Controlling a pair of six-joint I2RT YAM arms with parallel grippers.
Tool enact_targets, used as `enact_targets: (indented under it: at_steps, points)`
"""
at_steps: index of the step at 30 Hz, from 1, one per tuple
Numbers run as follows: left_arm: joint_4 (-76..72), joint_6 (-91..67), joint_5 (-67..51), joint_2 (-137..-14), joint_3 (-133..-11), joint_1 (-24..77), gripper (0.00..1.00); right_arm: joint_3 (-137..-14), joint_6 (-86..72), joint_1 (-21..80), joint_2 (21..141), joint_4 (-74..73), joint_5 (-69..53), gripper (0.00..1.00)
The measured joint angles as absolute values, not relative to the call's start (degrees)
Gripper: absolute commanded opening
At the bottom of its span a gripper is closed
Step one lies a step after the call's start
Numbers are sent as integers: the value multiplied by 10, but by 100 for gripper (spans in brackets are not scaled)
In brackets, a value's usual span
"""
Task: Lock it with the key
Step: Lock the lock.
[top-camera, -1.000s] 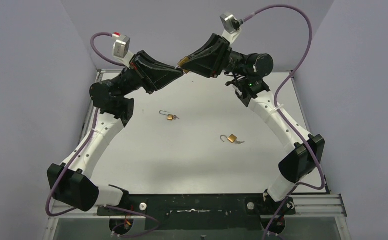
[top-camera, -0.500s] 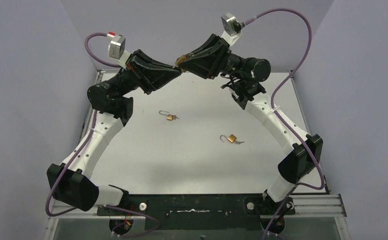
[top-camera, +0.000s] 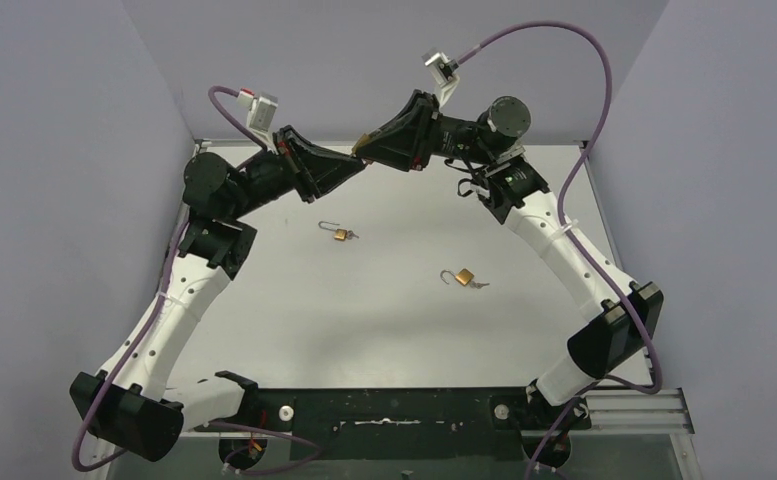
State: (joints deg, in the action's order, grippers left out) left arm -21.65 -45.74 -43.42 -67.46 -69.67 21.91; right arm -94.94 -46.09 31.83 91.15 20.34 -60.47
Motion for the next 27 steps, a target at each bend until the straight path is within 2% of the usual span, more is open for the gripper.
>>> enact_targets:
  at_steps: [7, 9, 12, 16, 20, 24, 27]
  points:
    - [-114, -414, -408, -674, -697, 222, 0, -920, -387, 318, 893, 117, -573, 0]
    - [-97, -404, -407, -674, -697, 225, 0, -914, -369, 319, 886, 95, -568, 15]
    - [-70, -383, -408, -674, -702, 227, 0, -911, -347, 319, 881, 70, -566, 30]
    - [-34, -350, -406, -674, -721, 234, 0, -911, -328, 303, 877, 37, -560, 68]
    - [-18, -320, -395, -673, -737, 235, 0, -908, -336, 235, 872, 29, -578, 79]
    - [-6, -303, -399, -662, -738, 232, 0, -889, -360, 151, 853, 60, -579, 81]
    - [5, -290, -408, -657, -738, 231, 0, -847, -405, 149, 834, 131, -595, 81]
